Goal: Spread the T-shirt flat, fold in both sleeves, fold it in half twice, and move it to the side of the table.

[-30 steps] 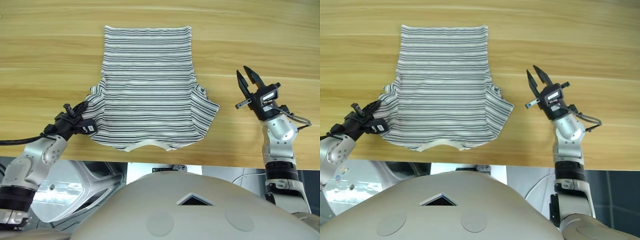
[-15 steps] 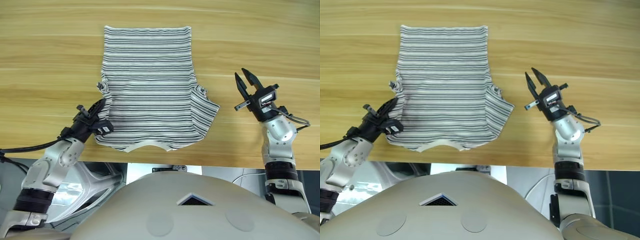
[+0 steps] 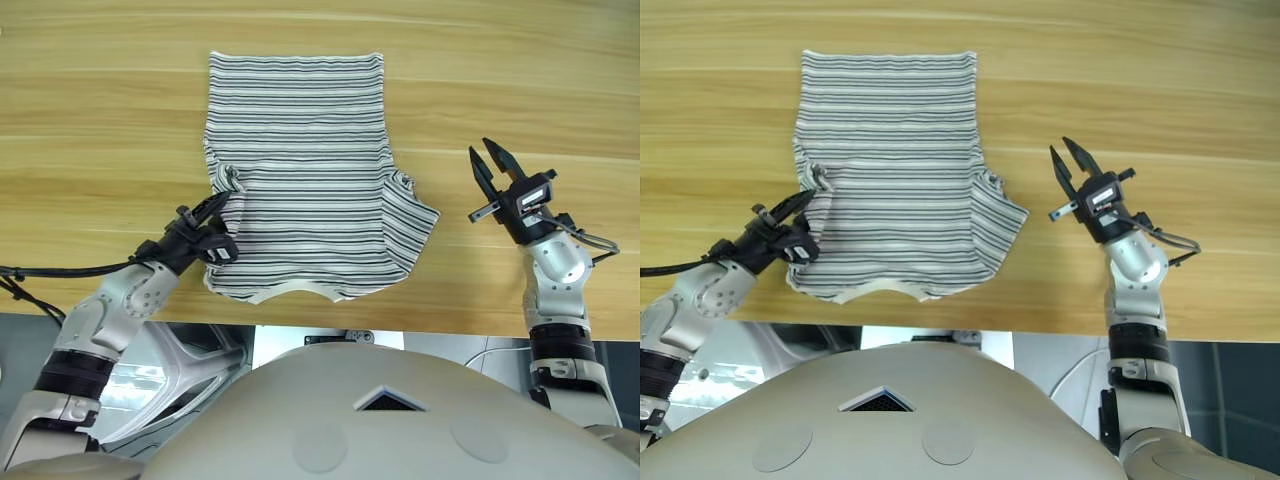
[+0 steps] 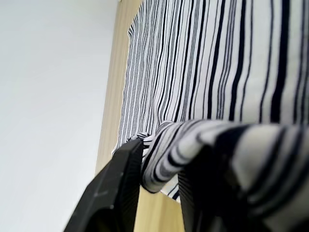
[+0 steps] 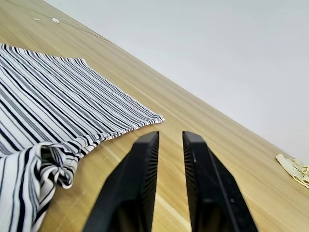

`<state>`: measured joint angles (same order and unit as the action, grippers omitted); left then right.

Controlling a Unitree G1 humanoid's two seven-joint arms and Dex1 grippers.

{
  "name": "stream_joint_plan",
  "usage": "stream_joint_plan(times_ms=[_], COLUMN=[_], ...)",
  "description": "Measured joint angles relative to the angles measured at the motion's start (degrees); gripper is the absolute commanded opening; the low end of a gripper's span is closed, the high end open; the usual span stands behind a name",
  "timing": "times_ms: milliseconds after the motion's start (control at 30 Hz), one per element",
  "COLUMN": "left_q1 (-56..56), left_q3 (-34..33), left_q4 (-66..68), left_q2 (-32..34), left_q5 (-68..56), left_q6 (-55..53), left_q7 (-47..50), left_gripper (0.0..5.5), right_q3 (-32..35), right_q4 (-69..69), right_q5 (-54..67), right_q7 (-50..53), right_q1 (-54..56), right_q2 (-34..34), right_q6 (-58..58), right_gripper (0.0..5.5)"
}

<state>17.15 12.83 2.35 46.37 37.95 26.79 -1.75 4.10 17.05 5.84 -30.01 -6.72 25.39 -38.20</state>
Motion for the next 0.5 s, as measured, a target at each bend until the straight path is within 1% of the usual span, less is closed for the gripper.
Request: stream_joint_plan(times_ms=[233, 367, 500], left_q1=[1.5, 6.1, 7.5], left_q3=[-0.4, -1.5, -2.2], left_q4=[-1.4, -4.5, -5.8], left_q2=[0.5, -0.1, -2.0], left_q5=[-0.2, -5.8, -9.6], left_q6=[-1.0, 0.7, 1.7], left_q7=[0.0, -1.1, -2.4], left_gripper=[1.13, 1.13, 1.13], right_q3=[0.0, 0.0, 0.0], right_q4=[0.0, 0.0, 0.0], right_q5=[0.0, 0.0, 0.0], right_q7=[0.0, 0.0, 0.0], right_q1=[0.1, 0.1, 0.2], right_q2=[0.0, 0.1, 0.1], right_q6=[0.0, 0.0, 0.0], right_gripper=[0.88, 0.88, 0.88])
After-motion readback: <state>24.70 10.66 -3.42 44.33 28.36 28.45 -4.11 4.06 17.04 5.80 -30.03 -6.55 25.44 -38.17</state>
